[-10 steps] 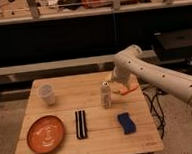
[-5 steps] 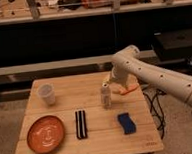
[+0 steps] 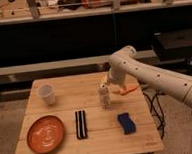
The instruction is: Knock the bottle over
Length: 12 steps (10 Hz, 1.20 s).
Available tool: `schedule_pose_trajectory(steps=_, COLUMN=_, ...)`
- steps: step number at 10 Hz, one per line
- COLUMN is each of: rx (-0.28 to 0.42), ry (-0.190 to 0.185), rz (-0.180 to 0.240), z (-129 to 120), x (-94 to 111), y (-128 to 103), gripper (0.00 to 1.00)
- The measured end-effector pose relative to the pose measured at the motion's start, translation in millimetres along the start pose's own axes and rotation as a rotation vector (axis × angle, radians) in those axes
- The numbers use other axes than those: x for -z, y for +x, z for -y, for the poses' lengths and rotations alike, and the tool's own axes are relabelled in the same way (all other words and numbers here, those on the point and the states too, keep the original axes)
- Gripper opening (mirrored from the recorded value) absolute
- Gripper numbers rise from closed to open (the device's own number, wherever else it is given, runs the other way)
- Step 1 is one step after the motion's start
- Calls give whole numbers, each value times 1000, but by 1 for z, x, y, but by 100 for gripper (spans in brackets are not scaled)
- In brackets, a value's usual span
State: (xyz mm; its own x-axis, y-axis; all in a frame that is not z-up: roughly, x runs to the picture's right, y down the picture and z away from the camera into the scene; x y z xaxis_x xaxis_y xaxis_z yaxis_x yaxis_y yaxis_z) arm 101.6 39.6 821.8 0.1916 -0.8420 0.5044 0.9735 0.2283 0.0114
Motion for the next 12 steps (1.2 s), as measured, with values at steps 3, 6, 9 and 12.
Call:
schedule_pose_trajectory(steps=3, rx=29, ry=2, rz=7, z=8, x=-2, y=-3, gripper=80)
schedule_pose_trajectory(steps=6, rx=56, ry=4, rz=14, z=12, x=-2, y=-5, gripper=80)
schedule_pose_trajectory(steps=9, rx=80, ry=6, rz=21, z=17, x=-3, y=-7, gripper=80)
schedule_pose_trajectory(steps=12, rx=104, ry=7, rz=29, z=22, x=-4, y=-10, gripper=80)
